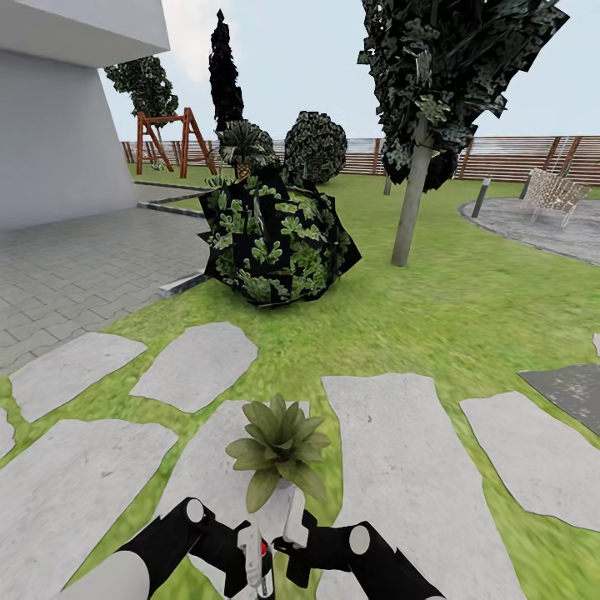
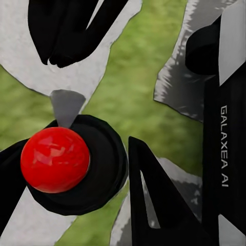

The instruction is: Pick up the pesticide atomizer in the garden and spray insectifuge to fully cover both potted plants in the garden.

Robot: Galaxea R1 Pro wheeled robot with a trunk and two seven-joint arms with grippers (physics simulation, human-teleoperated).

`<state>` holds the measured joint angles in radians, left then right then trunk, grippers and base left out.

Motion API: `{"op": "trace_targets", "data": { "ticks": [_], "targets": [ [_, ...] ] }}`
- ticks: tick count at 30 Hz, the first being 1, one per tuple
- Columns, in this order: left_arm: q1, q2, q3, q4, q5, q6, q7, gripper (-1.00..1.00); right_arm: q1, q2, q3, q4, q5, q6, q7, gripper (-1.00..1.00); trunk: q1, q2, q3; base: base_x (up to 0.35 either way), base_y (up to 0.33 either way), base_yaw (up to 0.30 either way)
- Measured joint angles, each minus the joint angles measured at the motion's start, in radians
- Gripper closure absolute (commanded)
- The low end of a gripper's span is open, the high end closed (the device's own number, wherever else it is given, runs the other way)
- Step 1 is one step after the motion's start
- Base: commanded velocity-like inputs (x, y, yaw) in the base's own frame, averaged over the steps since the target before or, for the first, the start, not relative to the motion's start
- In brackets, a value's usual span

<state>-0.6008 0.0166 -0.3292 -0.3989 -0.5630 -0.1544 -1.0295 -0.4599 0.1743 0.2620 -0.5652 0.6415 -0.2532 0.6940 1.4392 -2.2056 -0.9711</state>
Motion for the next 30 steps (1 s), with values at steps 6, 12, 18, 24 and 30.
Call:
{"op": "trace_targets", "data": {
  "ticks": [6, 12, 18, 24, 30],
  "targets": [
    [0.000, -0.001, 0.000, 0.000, 0.000, -0.010, -0.001, 1.00, 0.000, 0.000, 0.000, 0.000, 0.000, 0.000, -0.001, 1.00, 0.000, 0.000, 0.000, 0.000, 0.000, 0.000],
    [0.000, -0.006, -0.001, 0.000, 0.027, -0.013, -0.002, 1.00, 0.000, 0.000, 0.000, 0.000, 0.000, 0.000, -0.001, 1.00, 0.000, 0.000, 0.000, 0.000, 0.000, 0.000],
    [0.000, -0.006, -0.002, 0.000, 0.035, -0.014, -0.002, 1.00, 0.000, 0.000, 0.000, 0.000, 0.000, 0.000, -0.001, 1.00, 0.000, 0.000, 0.000, 0.000, 0.000, 0.000],
    [0.000, -0.005, -0.002, 0.001, 0.037, -0.014, -0.002, 1.00, 0.000, 0.000, 0.000, 0.000, 0.000, 0.000, -0.001, 1.00, 0.000, 0.000, 0.000, 0.000, 0.000, 0.000],
    [0.000, 0.025, -0.005, 0.003, 0.027, -0.013, -0.002, 1.00, 0.000, 0.000, 0.000, 0.000, 0.000, 0.000, -0.001, 1.00, 0.000, 0.000, 0.000, 0.000, 0.000, 0.000]
  ]
}}
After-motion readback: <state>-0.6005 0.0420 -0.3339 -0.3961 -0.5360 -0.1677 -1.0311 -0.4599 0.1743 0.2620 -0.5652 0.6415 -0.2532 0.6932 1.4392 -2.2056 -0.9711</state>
